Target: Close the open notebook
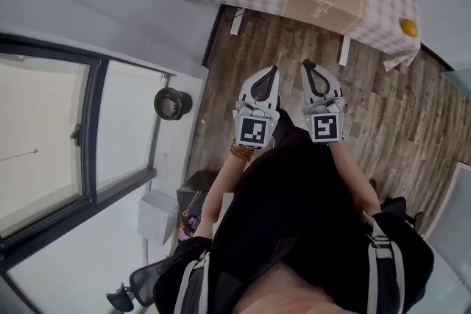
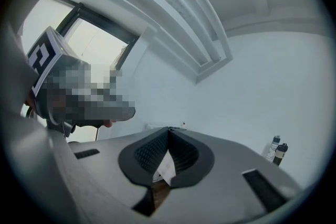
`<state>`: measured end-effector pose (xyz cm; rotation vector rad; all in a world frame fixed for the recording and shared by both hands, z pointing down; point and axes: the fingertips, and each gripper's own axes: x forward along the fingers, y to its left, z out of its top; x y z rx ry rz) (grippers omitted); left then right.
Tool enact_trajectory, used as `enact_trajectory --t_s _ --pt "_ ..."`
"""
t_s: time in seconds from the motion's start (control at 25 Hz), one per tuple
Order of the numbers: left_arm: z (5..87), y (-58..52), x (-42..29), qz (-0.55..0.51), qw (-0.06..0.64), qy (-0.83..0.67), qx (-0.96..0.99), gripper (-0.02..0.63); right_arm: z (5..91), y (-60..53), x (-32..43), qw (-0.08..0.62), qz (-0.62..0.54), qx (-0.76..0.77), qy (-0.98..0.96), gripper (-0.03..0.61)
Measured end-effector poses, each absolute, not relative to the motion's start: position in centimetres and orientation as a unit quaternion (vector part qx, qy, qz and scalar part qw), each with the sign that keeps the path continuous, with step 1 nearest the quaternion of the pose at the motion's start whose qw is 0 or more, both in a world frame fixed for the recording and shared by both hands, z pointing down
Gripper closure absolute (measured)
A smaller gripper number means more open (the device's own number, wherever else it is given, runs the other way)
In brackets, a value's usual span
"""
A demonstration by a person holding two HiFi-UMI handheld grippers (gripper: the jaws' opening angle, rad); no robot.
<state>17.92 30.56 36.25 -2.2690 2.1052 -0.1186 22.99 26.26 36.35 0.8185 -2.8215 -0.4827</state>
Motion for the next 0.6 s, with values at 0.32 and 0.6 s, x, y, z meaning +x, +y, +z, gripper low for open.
enact_trajectory --t_s 0.32,0.6 --pt "37.3 22.1 13.9 -0.061 0.017 0.654 -0.754 0.601 38.1 18.3 18.7 0.100 -0.148 0.285 -0.942 0.572" --pt "38.2 15.8 11.6 -0.094 0.018 0.635 -0.766 0.601 38.3 11.3 15.6 0.067 -0.146 0.301 -0.940 0.572"
